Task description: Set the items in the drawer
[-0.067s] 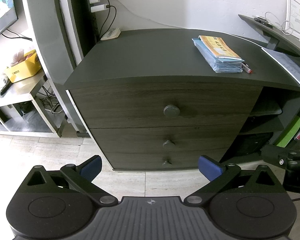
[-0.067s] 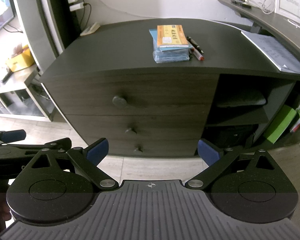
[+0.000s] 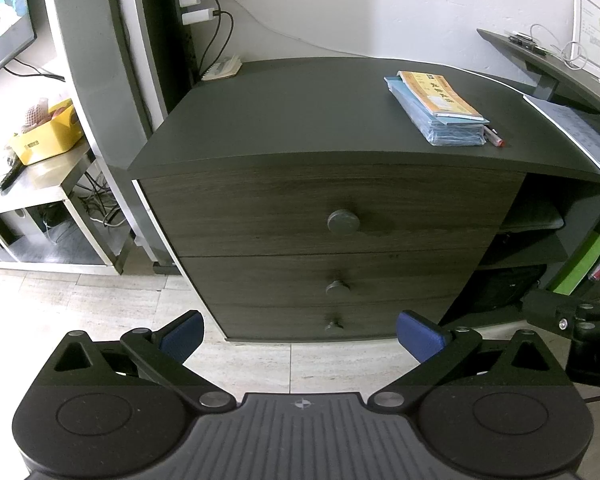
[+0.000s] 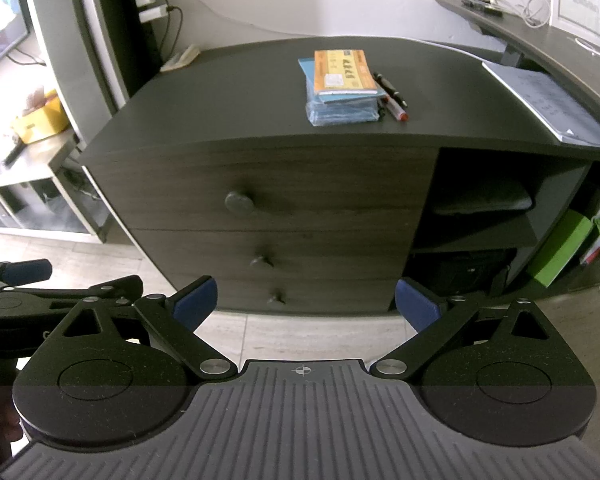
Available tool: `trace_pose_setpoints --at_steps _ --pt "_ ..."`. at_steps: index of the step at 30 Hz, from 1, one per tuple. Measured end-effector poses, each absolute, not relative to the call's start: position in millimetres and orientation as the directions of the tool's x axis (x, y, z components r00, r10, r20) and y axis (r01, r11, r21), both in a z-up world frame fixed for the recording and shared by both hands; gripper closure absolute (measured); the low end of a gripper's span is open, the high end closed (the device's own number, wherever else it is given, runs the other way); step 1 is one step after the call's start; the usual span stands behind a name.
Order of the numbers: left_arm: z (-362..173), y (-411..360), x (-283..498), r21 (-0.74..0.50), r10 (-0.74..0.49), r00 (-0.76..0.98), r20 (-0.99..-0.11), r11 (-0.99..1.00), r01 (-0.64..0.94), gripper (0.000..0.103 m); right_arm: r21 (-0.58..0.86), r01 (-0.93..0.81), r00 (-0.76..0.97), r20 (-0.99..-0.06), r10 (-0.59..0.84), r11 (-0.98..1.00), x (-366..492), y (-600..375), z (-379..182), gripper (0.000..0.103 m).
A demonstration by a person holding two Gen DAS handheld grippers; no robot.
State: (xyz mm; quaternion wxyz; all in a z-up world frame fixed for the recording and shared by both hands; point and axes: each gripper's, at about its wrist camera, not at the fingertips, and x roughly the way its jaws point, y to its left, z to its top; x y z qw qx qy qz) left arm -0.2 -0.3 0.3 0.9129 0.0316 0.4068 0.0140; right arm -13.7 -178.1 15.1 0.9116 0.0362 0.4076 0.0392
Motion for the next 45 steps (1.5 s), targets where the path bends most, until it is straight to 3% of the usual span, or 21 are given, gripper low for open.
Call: trace_pose_setpoints --at_steps 45 --pt "0.3 -1.8 1.0 0.071 0.049 0.668 -0.743 0.998 0.005 0.001 0.098 -0.044 0.663 -0.741 0.103 0.994 -12.2 -176.9 15.8 0.004"
